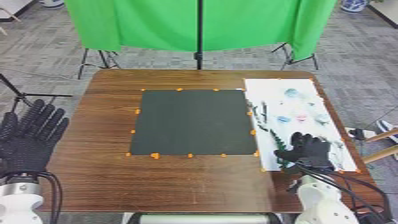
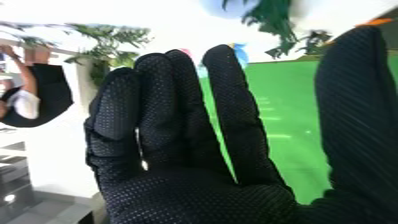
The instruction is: Arrange flowers
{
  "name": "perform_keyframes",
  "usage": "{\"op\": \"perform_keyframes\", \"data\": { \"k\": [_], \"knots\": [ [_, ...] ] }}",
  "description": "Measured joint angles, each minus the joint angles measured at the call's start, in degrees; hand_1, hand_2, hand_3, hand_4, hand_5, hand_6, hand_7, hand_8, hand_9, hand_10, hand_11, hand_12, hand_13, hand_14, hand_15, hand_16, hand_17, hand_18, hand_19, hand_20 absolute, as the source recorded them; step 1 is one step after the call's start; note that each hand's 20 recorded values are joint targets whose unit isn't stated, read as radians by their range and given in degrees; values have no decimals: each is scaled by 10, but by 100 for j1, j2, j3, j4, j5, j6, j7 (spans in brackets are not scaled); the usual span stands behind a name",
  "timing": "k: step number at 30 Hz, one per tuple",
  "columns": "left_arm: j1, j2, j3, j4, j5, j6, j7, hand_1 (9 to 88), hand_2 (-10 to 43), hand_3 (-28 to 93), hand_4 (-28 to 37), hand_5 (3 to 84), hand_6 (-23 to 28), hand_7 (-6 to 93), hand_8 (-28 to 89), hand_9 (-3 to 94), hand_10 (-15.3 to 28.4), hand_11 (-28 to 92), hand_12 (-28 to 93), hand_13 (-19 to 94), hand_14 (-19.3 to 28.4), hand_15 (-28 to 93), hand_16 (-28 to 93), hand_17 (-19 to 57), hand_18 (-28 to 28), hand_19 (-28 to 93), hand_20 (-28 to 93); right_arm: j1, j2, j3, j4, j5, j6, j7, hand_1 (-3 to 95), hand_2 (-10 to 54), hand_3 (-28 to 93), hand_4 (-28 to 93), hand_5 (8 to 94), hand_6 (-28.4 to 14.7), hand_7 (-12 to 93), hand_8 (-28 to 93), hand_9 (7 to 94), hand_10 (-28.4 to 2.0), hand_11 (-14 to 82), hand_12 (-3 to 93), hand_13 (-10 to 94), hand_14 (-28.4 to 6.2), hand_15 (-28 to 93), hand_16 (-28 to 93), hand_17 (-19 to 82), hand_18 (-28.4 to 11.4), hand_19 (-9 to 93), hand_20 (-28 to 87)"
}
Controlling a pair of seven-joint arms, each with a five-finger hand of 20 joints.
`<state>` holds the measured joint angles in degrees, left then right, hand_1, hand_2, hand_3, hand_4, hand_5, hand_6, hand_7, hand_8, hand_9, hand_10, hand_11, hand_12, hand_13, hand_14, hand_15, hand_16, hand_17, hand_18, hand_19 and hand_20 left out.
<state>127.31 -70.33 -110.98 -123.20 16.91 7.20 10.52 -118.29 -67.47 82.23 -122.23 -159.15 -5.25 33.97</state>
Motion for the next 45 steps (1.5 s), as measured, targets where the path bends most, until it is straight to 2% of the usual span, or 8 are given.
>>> {"op": "perform_keyframes", "data": {
  "k": [3,7,10,12,16,24,36,45],
  "knots": [
    [-1,2,22,1,-36,-14,0,277,121,703,-283,477,84,117,-71,418,152,198,142,301,153,320,-39,-31,139,270,141,61,-12,-88,199,22,258,41,495,-95,491,-283,538,-74,390,-135,529,-211,456,295,480,-209,725,273,309,-256,875,368],
    [-2,2,49,5,-55,-13,-4,278,122,701,-283,477,84,118,-72,418,152,197,142,302,153,320,-38,-32,140,271,142,139,-96,-150,335,22,278,14,469,-95,679,-283,587,-51,435,-147,579,-195,462,292,515,-192,715,289,323,-248,875,356],
    [-14,3,72,11,-60,-12,-15,282,125,702,-283,477,83,119,-72,418,151,198,142,303,153,322,-38,-32,140,272,142,245,-168,-186,417,-20,354,-36,529,-95,653,-283,613,-41,444,83,611,-186,454,298,538,-185,703,299,331,-246,874,349],
    [-23,6,91,13,-60,-11,-25,285,126,703,-283,477,84,120,-72,418,151,199,142,304,153,323,-38,-32,140,272,143,311,-199,-219,486,-84,448,-75,582,-95,624,-282,637,-34,453,117,645,-171,387,382,565,-178,694,306,343,-245,874,347],
    [-34,8,156,15,-60,-10,-86,285,127,701,-283,477,84,120,-73,418,152,199,142,303,153,324,-38,-33,140,273,144,363,-217,-275,598,-247,749,-153,618,-95,648,-282,715,-13,447,150,765,-136,246,516,645,-137,625,423,374,-245,881,348],
    [-42,12,217,27,-60,-13,-150,283,127,703,-283,476,83,117,-74,417,150,197,141,303,152,326,-38,-33,141,274,144,366,-223,-309,630,-303,895,-125,612,-95,737,-282,763,1,426,180,851,-99,184,505,770,-49,478,476,448,-248,903,335],
    [-19,11,218,25,-65,-13,-146,281,125,703,-283,472,82,111,-73,416,152,195,140,303,152,324,-38,-35,142,275,145,325,10,-459,609,19,2139,-5,605,-95,754,-229,795,2,416,186,891,-89,164,507,819,-39,437,499,481,-248,918,320],
    [12,21,218,20,-74,-12,-134,281,124,704,-283,471,82,111,-72,417,152,195,140,303,153,324,-37,-34,142,273,145,548,218,-664,6,438,2262,190,605,-95,751,-218,801,0,411,190,905,-90,161,511,835,-37,437,503,499,-249,926,314]
  ]
}}
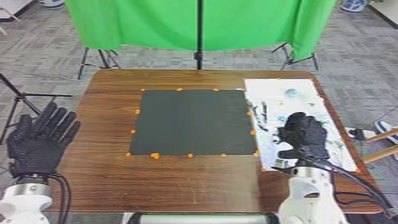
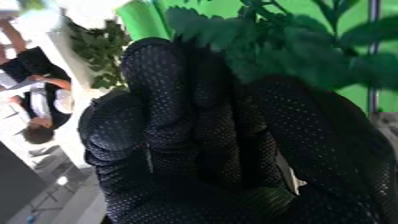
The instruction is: Arrange flowers
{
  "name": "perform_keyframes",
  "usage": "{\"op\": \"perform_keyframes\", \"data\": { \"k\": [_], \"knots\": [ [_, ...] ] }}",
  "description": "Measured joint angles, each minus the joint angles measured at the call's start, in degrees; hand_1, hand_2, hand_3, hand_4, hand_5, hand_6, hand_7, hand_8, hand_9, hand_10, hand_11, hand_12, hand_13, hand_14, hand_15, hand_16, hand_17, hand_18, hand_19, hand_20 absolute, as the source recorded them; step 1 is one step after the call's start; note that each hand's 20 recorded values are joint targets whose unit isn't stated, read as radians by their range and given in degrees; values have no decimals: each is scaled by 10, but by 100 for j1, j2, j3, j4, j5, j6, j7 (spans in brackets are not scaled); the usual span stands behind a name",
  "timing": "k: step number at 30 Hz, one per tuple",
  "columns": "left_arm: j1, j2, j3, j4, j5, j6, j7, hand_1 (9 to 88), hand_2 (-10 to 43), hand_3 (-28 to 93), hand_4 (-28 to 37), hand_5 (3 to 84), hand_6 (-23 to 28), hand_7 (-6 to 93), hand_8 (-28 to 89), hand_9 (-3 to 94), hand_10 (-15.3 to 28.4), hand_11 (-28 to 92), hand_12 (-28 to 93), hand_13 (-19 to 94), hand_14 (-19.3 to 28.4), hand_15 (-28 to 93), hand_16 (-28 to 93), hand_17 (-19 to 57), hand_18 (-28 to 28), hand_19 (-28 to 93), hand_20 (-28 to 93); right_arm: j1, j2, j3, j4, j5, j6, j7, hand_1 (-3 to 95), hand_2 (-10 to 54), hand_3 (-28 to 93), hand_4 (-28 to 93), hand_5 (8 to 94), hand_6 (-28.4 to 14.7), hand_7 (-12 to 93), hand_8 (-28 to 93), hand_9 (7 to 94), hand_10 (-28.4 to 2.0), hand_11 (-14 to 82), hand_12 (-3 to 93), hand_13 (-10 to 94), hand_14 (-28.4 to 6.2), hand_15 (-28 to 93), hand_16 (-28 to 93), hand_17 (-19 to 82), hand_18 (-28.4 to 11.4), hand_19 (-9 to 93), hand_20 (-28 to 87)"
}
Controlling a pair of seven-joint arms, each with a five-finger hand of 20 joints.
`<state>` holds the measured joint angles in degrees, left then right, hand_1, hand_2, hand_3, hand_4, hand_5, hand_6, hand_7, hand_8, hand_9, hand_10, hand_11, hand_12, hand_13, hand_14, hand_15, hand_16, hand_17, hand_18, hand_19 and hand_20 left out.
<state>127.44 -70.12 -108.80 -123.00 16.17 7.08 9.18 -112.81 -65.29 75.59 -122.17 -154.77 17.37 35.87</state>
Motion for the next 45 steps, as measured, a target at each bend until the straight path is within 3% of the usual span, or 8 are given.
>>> {"op": "perform_keyframes", "data": {
  "k": [12,25,29,32,45],
  "knots": [
    [21,143,31,-4,-9,14,35,282,124,702,-283,471,83,110,-73,416,152,193,140,302,152,325,-36,-34,142,272,144,1272,-100,-1105,110,468,85,-377,609,-95,746,-214,805,-3,401,198,908,-93,153,522,842,-35,418,529,507,-243,920,306],
    [-86,260,181,25,-20,60,78,281,122,705,-283,471,82,112,-72,415,151,194,142,302,152,326,-36,-35,143,274,145,2463,-1353,-2044,1111,452,-525,-1578,610,-95,741,-214,801,-2,404,200,907,-93,154,525,843,-32,417,530,512,-240,920,303],
    [-101,322,227,31,-144,104,163,283,122,706,-283,472,83,114,-72,418,152,197,142,304,152,329,-36,-35,144,278,147,2565,-1758,-2166,1715,-18,-562,-2237,610,-95,740,-213,799,-1,407,200,906,-92,154,525,842,-32,416,532,513,-239,920,302],
    [-120,379,291,35,-292,142,222,284,121,708,-283,476,84,115,-74,420,152,200,143,306,152,332,-36,-34,145,283,149,2614,-1949,-2335,2036,-283,-658,-2269,610,-95,740,-214,798,-2,407,198,905,-93,154,523,843,-33,417,530,515,-240,921,300],
    [-358,548,559,150,-494,156,415,282,115,718,-283,477,85,117,-74,423,152,203,141,308,152,338,-37,-34,146,288,149,2799,-2481,-2876,3174,-1001,-729,-2213,611,-95,744,-214,802,-6,407,199,906,-96,162,521,843,-38,428,525,520,-244,929,292]
  ]
}}
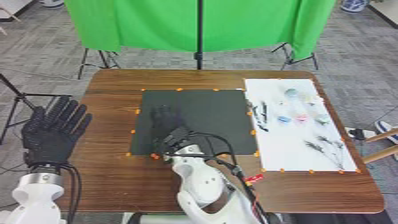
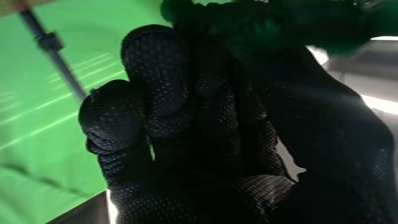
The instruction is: Arrange flowers
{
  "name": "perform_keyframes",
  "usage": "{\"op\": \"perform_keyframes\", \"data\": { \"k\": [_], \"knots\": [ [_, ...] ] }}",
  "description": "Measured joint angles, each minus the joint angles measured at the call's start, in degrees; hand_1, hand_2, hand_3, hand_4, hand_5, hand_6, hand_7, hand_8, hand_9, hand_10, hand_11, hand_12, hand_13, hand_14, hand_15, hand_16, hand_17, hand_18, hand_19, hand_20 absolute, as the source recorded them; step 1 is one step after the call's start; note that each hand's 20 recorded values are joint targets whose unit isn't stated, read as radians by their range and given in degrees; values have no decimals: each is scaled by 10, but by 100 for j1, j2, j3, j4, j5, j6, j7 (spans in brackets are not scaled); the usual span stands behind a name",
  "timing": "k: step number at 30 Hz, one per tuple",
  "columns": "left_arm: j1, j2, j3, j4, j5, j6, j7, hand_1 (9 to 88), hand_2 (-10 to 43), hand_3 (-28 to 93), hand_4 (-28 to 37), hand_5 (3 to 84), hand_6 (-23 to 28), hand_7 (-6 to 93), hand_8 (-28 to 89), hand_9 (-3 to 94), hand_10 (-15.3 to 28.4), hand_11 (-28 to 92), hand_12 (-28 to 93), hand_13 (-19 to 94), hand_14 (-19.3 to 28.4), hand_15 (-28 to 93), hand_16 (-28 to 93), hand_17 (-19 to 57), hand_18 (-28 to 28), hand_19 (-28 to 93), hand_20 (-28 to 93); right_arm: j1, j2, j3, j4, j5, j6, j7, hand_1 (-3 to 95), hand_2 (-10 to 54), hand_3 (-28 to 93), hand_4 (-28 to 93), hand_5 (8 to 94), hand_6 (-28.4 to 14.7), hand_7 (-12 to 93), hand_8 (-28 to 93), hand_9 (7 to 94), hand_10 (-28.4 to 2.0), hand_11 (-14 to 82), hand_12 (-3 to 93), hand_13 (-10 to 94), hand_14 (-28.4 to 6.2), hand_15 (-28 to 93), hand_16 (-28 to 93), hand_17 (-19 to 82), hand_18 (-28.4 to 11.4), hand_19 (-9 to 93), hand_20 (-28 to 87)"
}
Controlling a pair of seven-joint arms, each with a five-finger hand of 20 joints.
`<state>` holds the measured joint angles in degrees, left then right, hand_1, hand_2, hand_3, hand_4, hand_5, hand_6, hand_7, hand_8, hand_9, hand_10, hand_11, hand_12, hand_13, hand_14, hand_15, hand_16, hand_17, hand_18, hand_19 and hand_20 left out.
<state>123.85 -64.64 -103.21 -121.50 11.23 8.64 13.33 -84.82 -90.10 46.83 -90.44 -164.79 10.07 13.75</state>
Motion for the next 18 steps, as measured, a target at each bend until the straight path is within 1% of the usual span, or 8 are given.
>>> {"op": "perform_keyframes", "data": {
  "k": [2,5,8,12,16,18],
  "knots": [
    [-5,23,4,0,-28,-22,42,282,108,722,-283,477,85,117,-74,422,151,202,141,308,152,338,-36,-34,146,287,149,88,0,-123,102,0,-11,0,611,-95,745,-213,802,-6,407,199,906,-96,163,521,842,-38,428,525,520,-245,929,291],
    [-4,59,14,-1,-124,-84,121,281,105,724,-283,477,85,116,-74,421,150,201,142,309,151,337,-36,-34,146,285,149,176,-6,-184,140,-34,-41,-3,612,-95,743,-214,801,-7,408,199,906,-96,163,521,842,-39,430,526,520,-245,930,290],
    [-5,66,14,-1,-175,-132,153,281,105,724,-283,476,84,117,-74,420,149,200,142,309,152,337,-35,-34,146,282,149,193,-36,-153,141,-157,-82,-16,611,-95,743,-211,798,-8,412,199,903,-96,164,522,840,-42,432,527,516,-245,930,289],
    [-10,66,14,-1,-182,-179,153,281,105,723,-283,476,84,118,-73,421,149,199,142,310,152,337,-34,-34,146,281,150,173,-79,-81,144,-283,-290,16,601,-95,742,-207,777,-9,437,195,888,-93,182,532,828,-56,452,531,494,-249,931,296],
    [-15,64,5,2,-180,-199,151,281,105,723,-283,476,84,118,-74,420,149,198,142,310,151,337,-33,-33,146,279,151,125,-87,-50,131,-255,-796,126,598,-95,738,-217,761,-7,462,179,876,-92,200,538,812,-63,481,518,486,-250,932,300],
    [-15,62,3,5,-180,-204,149,281,105,723,-283,475,83,118,-74,420,149,198,143,310,151,337,-33,-33,146,279,151,89,-91,-41,130,-206,-945,179,593,-95,732,-224,754,-7,468,179,871,-93,204,539,807,-67,488,512,483,-251,932,300]
  ]
}}
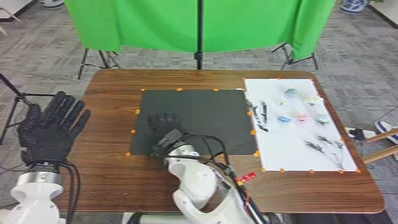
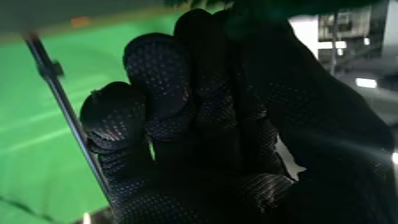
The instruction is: Arrange flowers
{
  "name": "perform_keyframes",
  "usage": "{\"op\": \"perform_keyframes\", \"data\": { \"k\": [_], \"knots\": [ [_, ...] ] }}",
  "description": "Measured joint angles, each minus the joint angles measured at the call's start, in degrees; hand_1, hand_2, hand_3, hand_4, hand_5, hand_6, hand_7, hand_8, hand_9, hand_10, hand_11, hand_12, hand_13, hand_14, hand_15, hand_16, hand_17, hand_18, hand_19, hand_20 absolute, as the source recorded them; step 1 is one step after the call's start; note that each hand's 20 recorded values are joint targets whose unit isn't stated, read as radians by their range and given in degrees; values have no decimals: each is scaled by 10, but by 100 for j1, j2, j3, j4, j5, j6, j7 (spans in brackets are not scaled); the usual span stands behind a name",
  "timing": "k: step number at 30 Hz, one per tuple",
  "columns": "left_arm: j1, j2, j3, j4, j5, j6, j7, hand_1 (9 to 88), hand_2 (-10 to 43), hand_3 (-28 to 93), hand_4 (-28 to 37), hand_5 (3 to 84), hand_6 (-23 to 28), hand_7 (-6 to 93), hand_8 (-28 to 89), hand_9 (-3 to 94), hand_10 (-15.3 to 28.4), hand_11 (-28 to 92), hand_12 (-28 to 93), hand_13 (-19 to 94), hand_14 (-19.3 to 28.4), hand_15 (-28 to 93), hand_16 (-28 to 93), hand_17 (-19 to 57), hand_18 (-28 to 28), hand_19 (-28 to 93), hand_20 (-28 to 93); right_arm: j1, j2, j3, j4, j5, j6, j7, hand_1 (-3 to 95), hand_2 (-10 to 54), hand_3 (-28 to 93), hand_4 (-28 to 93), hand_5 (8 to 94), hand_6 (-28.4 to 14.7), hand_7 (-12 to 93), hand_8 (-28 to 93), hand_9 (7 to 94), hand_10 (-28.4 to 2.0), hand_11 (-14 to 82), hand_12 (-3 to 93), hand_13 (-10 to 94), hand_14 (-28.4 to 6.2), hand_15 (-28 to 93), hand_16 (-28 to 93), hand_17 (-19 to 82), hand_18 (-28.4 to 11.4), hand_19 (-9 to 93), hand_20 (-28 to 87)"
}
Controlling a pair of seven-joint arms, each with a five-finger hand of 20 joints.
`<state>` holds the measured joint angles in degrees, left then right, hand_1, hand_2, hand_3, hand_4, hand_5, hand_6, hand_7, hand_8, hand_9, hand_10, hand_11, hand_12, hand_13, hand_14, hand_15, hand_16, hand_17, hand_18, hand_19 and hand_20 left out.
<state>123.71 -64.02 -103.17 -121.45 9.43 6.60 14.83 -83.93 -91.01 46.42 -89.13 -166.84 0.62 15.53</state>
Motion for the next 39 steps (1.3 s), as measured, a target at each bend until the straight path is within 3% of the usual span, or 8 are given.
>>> {"op": "perform_keyframes", "data": {
  "k": [5,14,21,25,30,34,39],
  "knots": [
    [-17,-4,11,19,5,-15,-13,281,106,723,-283,475,84,118,-74,421,150,198,142,311,151,337,-33,-33,146,279,152,-78,-34,33,17,54,-2,42,576,-95,719,-245,736,-14,468,171,859,-96,207,524,797,-75,505,487,480,-250,932,297],
    [-49,-4,61,37,5,-14,-22,280,108,722,-283,476,83,122,-74,421,150,199,142,310,151,338,-33,-33,145,279,153,-99,-79,65,20,103,23,17,547,-95,731,-279,720,-45,297,89,840,-111,191,491,769,-99,532,452,454,-251,929,289],
    [-63,-4,77,44,5,-9,-33,281,109,721,-283,476,84,123,-74,421,150,199,142,310,151,338,-34,-32,145,279,153,-125,-88,75,8,144,37,-7,520,-95,724,-282,714,-43,254,49,834,-119,209,475,767,-115,570,368,451,-253,930,286],
    [-66,-13,82,45,7,-9,-43,280,110,721,-283,476,85,123,-74,421,150,200,143,310,151,338,-34,-32,145,279,152,-125,-73,46,-39,227,46,11,475,-95,748,-277,699,-43,232,-103,811,-134,270,424,764,-120,581,352,451,-253,932,284],
    [-50,-91,17,43,7,-11,-77,280,110,721,-283,477,84,125,-74,421,150,201,144,310,151,338,-34,-32,144,279,152,-94,20,-63,-201,622,148,226,456,-95,753,-265,693,-48,221,-109,804,-147,284,373,761,-122,581,347,451,-254,932,282],
    [28,-194,-110,9,12,-10,-124,280,111,721,-283,477,84,125,-75,421,151,201,143,310,151,338,-34,-33,145,280,153,-83,233,-92,-566,954,199,485,424,-95,765,-223,683,-59,195,-101,787,-169,271,252,752,-130,560,331,442,-257,929,270],
    [152,-321,-227,-38,19,-6,-185,280,111,721,-283,477,84,125,-74,420,151,201,144,310,151,338,-34,-32,144,278,152,-179,509,231,-1075,1154,34,705,407,-95,766,-214,658,-70,181,-99,733,-195,245,224,707,-149,540,298,422,-263,920,256]
  ]
}}
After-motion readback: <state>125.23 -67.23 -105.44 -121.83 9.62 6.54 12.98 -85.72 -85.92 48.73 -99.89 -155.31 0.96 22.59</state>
